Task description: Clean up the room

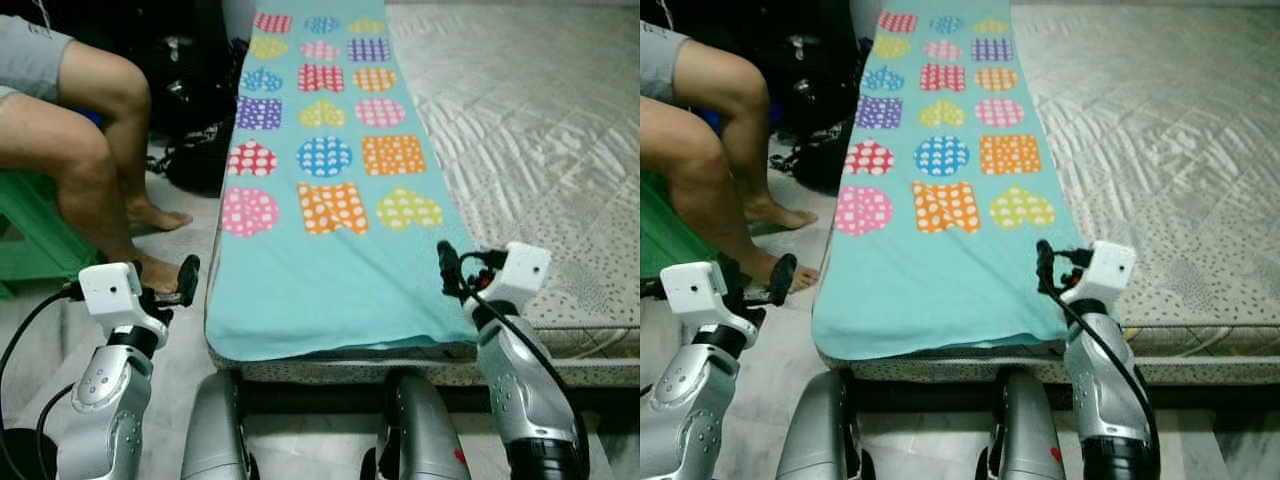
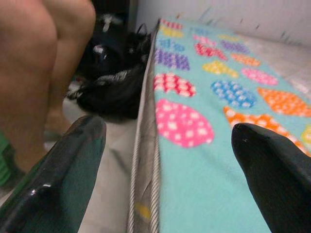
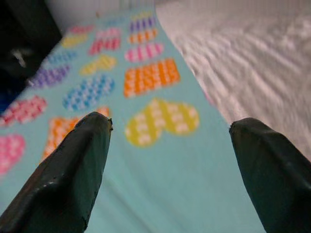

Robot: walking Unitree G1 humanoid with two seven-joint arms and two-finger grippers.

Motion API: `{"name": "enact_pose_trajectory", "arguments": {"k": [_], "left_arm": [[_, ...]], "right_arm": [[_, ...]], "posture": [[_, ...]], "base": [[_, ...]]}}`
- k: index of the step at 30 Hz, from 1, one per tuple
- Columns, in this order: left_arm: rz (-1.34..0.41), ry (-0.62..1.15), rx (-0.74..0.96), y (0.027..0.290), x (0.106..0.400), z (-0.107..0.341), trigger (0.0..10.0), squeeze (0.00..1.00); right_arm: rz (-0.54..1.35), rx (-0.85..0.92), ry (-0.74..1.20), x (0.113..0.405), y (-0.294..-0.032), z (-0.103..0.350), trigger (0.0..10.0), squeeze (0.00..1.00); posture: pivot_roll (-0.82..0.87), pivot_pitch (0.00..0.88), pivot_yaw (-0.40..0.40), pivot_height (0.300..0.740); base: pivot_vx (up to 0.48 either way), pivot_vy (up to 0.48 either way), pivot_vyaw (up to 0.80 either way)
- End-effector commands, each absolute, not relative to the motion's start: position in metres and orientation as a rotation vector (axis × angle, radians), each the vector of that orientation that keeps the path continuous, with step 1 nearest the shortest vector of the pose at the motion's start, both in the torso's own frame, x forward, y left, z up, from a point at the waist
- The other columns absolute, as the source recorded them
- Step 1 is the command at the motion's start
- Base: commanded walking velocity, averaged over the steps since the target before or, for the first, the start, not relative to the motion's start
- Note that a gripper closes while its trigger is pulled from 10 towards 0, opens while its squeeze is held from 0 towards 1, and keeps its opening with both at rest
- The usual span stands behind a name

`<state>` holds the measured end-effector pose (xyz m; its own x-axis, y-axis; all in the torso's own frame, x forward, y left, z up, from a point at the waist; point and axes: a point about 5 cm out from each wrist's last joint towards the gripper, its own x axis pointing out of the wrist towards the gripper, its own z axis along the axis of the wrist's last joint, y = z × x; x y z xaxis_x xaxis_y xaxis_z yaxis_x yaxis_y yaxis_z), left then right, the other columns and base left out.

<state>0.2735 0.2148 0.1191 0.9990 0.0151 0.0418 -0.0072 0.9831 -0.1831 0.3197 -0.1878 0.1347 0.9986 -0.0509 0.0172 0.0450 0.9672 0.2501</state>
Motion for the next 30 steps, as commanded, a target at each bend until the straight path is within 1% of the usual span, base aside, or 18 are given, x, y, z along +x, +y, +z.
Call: {"name": "enact_pose_trajectory", "arguments": {"k": [1, 2, 14, 19, 22, 24, 26, 30], "left_arm": [[0.018, -0.058, -0.174, 0.217, 0.277, 0.12, 10.0, 0.0], [0.019, -0.065, -0.176, 0.218, 0.279, 0.121, 10.0, 0.0], [0.035, -0.098, -0.177, 0.221, 0.285, 0.123, 10.0, 0.0], [0.048, -0.096, -0.178, 0.223, 0.282, 0.118, 10.0, 0.0], [0.055, -0.096, -0.18, 0.222, 0.279, 0.117, 10.0, 0.0], [0.066, -0.087, -0.173, 0.224, 0.278, 0.115, 10.0, 0.0], [0.083, -0.087, -0.162, 0.226, 0.284, 0.117, 10.0, 0.0], [0.083, -0.112, -0.195, 0.221, 0.287, 0.122, 10.0, 0.0]], "right_arm": [[-0.049, 0.271, -0.048, 0.327, -0.188, 0.142, 10.0, 0.0], [-0.051, 0.27, -0.057, 0.33, -0.189, 0.144, 10.0, 0.0], [-0.043, 0.29, -0.085, 0.341, -0.185, 0.152, 10.0, 0.0], [-0.037, 0.29, -0.091, 0.346, -0.183, 0.154, 10.0, 0.0], [-0.032, 0.292, -0.089, 0.347, -0.182, 0.152, 10.0, 0.0], [-0.041, 0.295, -0.082, 0.347, -0.18, 0.148, 10.0, 0.0], [-0.053, 0.29, -0.083, 0.346, -0.18, 0.147, 10.0, 0.0], [-0.081, 0.279, -0.075, 0.345, -0.184, 0.143, 10.0, 0.0]], "posture": [[0.05, 0.0, 0.01, 0.554], [0.05, 0.0, 0.01, 0.568], [0.05, 0.0, -0.001, 0.618], [0.05, 0.0, -0.007, 0.65], [0.07, 0.0, -0.013, 0.682], [0.06, 0.0, -0.002, 0.714], [0.06, 0.0, 0.001, 0.737], [0.06, 0.0, -0.002, 0.74]], "base": [[0.0, 0.0, 0.0], [0.0, 0.0, 0.0], [0.0, 0.0, 0.0], [0.0, 0.0, 0.0], [0.0, 0.0, 0.0], [0.0, 0.0, 0.0], [0.0, 0.0, 0.0], [0.0, 0.0, 0.0]]}}
